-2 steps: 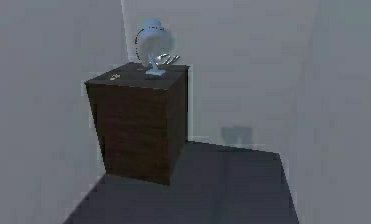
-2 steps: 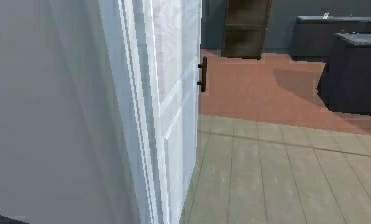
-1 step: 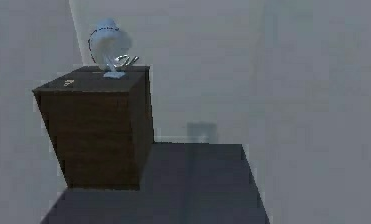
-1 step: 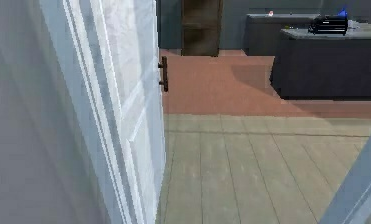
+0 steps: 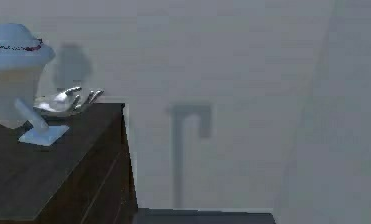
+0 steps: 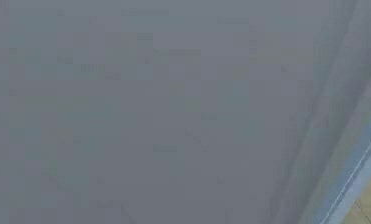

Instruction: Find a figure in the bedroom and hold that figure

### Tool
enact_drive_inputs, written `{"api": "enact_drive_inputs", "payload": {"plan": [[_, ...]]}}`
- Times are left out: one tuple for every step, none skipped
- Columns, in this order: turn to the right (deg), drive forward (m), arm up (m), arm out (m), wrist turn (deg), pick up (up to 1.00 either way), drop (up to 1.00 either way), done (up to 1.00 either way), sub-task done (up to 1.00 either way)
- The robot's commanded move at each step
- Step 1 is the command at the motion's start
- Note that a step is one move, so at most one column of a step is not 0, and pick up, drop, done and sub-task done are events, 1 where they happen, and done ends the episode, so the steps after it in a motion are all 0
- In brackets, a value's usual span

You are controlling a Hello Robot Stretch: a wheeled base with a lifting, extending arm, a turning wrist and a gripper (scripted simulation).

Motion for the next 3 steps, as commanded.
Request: {"api": "enact_drive_inputs", "payload": {"plan": [[-45.0,0.0,0.0,0.0,0.0,0.0,0.0,0.0,0.0],[-45.0,0.0,0.0,0.0,0.0,0.0,0.0,0.0,0.0],[-27.0,0.0,0.0,0.0,0.0,0.0,0.0,0.0,0.0]]}}
